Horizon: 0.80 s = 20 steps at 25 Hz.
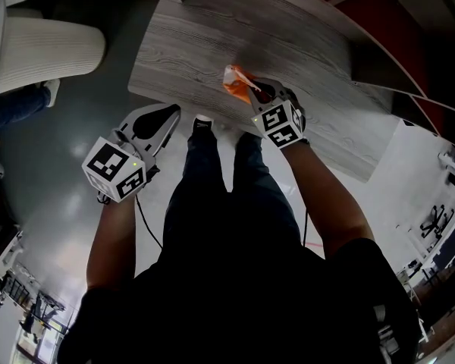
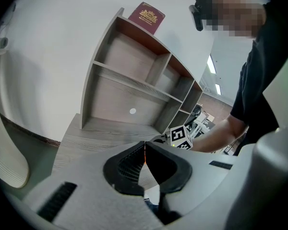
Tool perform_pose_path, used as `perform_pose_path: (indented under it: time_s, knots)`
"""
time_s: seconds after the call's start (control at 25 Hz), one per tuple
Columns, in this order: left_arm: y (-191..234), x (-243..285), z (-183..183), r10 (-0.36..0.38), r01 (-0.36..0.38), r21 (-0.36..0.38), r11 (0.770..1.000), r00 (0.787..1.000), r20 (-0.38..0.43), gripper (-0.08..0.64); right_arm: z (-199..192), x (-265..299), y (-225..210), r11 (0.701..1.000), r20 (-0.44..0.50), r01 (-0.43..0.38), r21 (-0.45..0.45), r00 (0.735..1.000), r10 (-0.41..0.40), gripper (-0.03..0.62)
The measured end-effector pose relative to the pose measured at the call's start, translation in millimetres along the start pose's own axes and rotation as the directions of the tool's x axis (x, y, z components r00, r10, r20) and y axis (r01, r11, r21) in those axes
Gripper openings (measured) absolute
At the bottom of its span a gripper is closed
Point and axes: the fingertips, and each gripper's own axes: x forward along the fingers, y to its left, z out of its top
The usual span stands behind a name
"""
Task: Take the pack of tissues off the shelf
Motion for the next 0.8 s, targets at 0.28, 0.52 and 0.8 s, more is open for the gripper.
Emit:
perform_pose_path:
  time_s: [0.28, 0.52, 0.8]
  knots:
    - [-1.5, -0.3, 1.3, -0.007, 0.007, 0.01, 1.0, 1.0, 0.003, 0.02, -4.4, 1.0, 9.4, 1.0, -0.016, -0.026, -0.008, 1.0, 0.026, 0.094]
    - [-0.6, -2.0, 0.5, -0.006, 0.006, 0.008, 1.0, 1.0, -0.001, 0.02, -10.0, 0.3, 21.6, 0.999, -0.025, -0.046, -0.012, 0.999, 0.046, 0.174]
    - [-4.1, 1.6, -1.1, -0.022, 0.022, 0.015, 1.0, 1.0, -0.01, 0.02, -13.7, -4.6, 28.1, 0.999, -0.015, -0.05, 0.0, 0.999, 0.05, 0.252]
